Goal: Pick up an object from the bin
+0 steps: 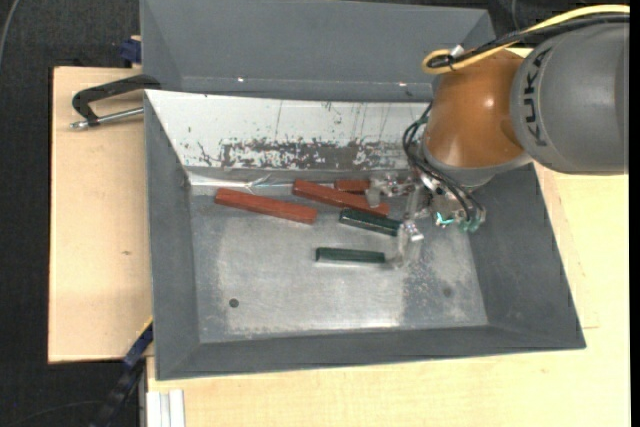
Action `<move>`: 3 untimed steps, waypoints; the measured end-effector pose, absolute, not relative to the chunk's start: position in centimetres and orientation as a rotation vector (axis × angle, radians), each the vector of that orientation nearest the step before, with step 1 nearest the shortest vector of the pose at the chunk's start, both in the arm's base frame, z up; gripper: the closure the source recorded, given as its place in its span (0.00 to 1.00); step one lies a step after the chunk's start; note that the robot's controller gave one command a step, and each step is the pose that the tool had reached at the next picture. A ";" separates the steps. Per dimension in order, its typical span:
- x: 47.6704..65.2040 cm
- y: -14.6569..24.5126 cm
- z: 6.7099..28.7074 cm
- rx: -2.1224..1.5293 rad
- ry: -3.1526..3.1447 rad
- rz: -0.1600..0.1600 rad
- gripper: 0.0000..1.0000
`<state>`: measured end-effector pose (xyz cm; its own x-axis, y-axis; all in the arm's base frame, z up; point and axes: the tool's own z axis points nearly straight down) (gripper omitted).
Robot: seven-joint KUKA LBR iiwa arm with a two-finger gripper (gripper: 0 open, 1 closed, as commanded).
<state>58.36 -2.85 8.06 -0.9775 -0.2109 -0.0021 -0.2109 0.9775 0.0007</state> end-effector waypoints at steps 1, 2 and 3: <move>58.4 -2.9 8.1 -0.333 3.122 0.001 0.00; 58.4 -2.9 8.1 -0.333 3.122 0.001 0.00; 58.4 -2.9 8.1 -0.333 3.121 0.001 1.00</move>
Offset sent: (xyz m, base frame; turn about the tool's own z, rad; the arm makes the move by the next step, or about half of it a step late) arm 0.0000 0.0000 0.0000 0.0000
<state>58.39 -2.86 8.09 -0.9775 -0.2108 -0.0028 -0.2108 0.9775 0.0002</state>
